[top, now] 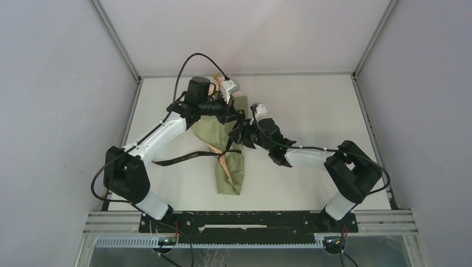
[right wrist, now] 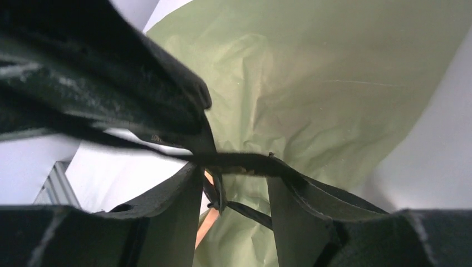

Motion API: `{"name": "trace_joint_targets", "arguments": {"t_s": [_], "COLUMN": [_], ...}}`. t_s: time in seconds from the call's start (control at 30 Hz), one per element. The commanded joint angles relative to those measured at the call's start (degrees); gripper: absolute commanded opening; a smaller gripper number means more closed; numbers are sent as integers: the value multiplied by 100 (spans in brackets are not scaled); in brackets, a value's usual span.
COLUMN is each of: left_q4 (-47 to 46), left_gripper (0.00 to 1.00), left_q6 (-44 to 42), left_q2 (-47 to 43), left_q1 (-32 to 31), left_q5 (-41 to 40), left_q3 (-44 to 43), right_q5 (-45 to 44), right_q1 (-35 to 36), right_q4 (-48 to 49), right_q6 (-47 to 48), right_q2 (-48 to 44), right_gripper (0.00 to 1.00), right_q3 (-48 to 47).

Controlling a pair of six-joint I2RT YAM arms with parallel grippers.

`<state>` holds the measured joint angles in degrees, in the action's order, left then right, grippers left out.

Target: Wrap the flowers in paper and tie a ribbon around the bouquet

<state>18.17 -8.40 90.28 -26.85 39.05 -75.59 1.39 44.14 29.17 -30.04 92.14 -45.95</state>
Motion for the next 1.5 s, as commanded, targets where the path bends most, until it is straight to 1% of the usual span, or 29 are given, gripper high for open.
{"name": "trace_joint_targets", "arguments": {"t_s": [0.0, 0.03, 0.1, 0.13, 0.17, 0.2, 0.23, 0.27, 0.33, 0.37, 0.43, 0.47, 0.53, 0.63, 0.7, 0.77, 0.8, 0.83, 0.9, 0.93, 1.07, 1.13, 1.2, 1.27, 1.3, 1.37, 1.47], "left_q4": [-116, -125, -139, -132, -133, -127, -133, -118, -22, 168, 807, 1157, 1715, 2195, 2182, 1907, 1763, 1615, 1431, 1400, 938, 929, 1143, 1249, 1244, 1332, 1638], "left_gripper": [0, 0, 0, 0, 0, 0, 0, 0, 1, 11, 51, 60, 65, 73, 78, 86, 90, 93, 96, 99, 100, 99, 93, 85, 79, 60, 38], "left_q6": [93, 95, 86, 80, 65, 58, 50, 43, -27, -158, -622, -946, -1709, -3071, -3917, -4628, -4924, -5036, -5120, -5126, -4956, -4787, -4759, -4802, -4791, -4770, -4810], "left_q2": [24, 24, 19, 23, 17, 20, 16, 12, 13, 16, -30, -105, -348, -983, -1440, -1813, -1857, -1795, -1460, -1250, -542, -304, -167, -65, -41, -85, -124], "left_q1": [24, 22, 22, 18, 21, 30, 31, 35, 55, 84, 167, 248, 540, 942, 1173, 1436, 1603, 1777, 2020, 2049, 2052, 1995, 1927, 1728, 1627, 1604, 1599], "left_q5": [115, 112, 95, 72, 61, 52, 43, 40, 14, -29, -221, -384, -687, -1436, -1997, -2455, -2653, -2830, -3185, -3324, -3542, -3563, -3411, -3467, -3644, -3639, -3526], "left_q3": [203, 225, 251, 256, 256, 256, 260, 258, 248, 161, -45, -96, 11, 714, 1471, 2306, 2590, 2803, 3033, 3059, 3110, 2913, 2736, 2802, 2835, 2855, 2883], "right_q5": [731, 826, 975, 1030, 1075, 1113, 1144, 1166, 1187, 1190, 1190, 1180, 1186, 1197, 1193, 1176, 1152, 1127, 1091, 1073, 983, 958, 888, 767, 729, 683, 694], "right_q1": [-185, -232, -287, -306, -319, -337, -354, -366, -387, -397, -406, -401, -391, -378, -367, -337, -322, -300, -247, -219, -121, -99, -74, -45, -36, -24, -27], "right_q4": [791, 902, 1085, 1154, 1201, 1262, 1276, 1277, 1221, 1170, 1049, 991, 957, 979, 935, 864, 817, 737, 618, 567, 393, 344, 275, 151, 95, 34, 44], "right_q6": [-383, -481, -614, -640, -665, -696, -709, -713, -697, -685, -656, -639, -596, -590, -593, -549, -514, -455, -372, -327, -175, -132, -61, 44, 83, 137, 156], "right_q2": [326, 404, 517, 562, 594, 632, 652, 667, 665, 659, 636, 624, 613, 642, 652, 656, 650, 648, 648, 648, 648, 639, 590, 531, 504, 450, 428], "right_gripper": [53, 51, 44, 36, 27, 15, 9, 0, 0, 0, 0, 0, 0, 0, 0, 0, 0, 0, 0, 0, 0, 0, 0, 0, 0, 0, 0], "right_q3": [-335, -335, -335, -335, -335, -331, -335, -331, -335, -335, -335, -335, -335, -347, -376, -410, -432, -455, -518, -546, -682, -704, -704, -704, -704, -704, -702]}}
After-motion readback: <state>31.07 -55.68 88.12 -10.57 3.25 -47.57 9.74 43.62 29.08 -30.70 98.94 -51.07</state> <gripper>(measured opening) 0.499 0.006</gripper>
